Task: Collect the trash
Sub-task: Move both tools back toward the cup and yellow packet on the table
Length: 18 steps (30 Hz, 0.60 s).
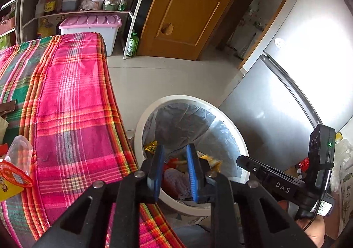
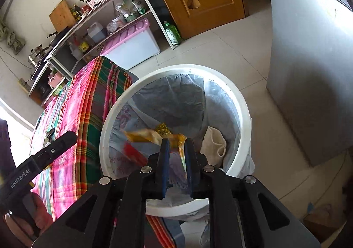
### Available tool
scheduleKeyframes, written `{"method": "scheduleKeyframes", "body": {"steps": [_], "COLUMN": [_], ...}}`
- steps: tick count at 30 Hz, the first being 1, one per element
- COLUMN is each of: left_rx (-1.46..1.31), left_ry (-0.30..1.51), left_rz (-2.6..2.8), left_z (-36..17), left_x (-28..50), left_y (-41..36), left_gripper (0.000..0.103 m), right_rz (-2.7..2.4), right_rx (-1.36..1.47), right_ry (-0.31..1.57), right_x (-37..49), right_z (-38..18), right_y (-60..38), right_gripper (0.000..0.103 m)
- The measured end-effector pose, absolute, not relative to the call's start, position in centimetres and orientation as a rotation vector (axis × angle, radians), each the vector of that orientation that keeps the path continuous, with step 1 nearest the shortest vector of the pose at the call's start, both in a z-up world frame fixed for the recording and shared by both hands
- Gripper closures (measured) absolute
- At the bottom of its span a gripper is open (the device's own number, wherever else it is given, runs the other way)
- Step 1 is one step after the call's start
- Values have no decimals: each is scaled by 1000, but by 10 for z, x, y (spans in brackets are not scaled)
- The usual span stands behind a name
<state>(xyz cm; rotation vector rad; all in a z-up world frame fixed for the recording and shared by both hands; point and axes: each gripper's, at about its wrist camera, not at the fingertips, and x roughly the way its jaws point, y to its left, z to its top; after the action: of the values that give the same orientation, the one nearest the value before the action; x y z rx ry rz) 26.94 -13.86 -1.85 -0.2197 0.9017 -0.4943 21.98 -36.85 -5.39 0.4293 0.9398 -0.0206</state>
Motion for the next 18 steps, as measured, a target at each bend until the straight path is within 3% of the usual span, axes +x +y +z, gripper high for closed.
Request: {"method": "scheduleKeyframes", "body": {"steps": [18], "left_rx": [-226], "left_ry": [752], "left_rz": [-413], "left_z": [33], "left_x": [206], "left_y": [-72], "left_gripper": [81], "right_rz": [98], "right_rx": [362], "right_ry": [850], "right_x": [189], "right_z": [3], "right_y": [-312], "right_gripper": [75]}}
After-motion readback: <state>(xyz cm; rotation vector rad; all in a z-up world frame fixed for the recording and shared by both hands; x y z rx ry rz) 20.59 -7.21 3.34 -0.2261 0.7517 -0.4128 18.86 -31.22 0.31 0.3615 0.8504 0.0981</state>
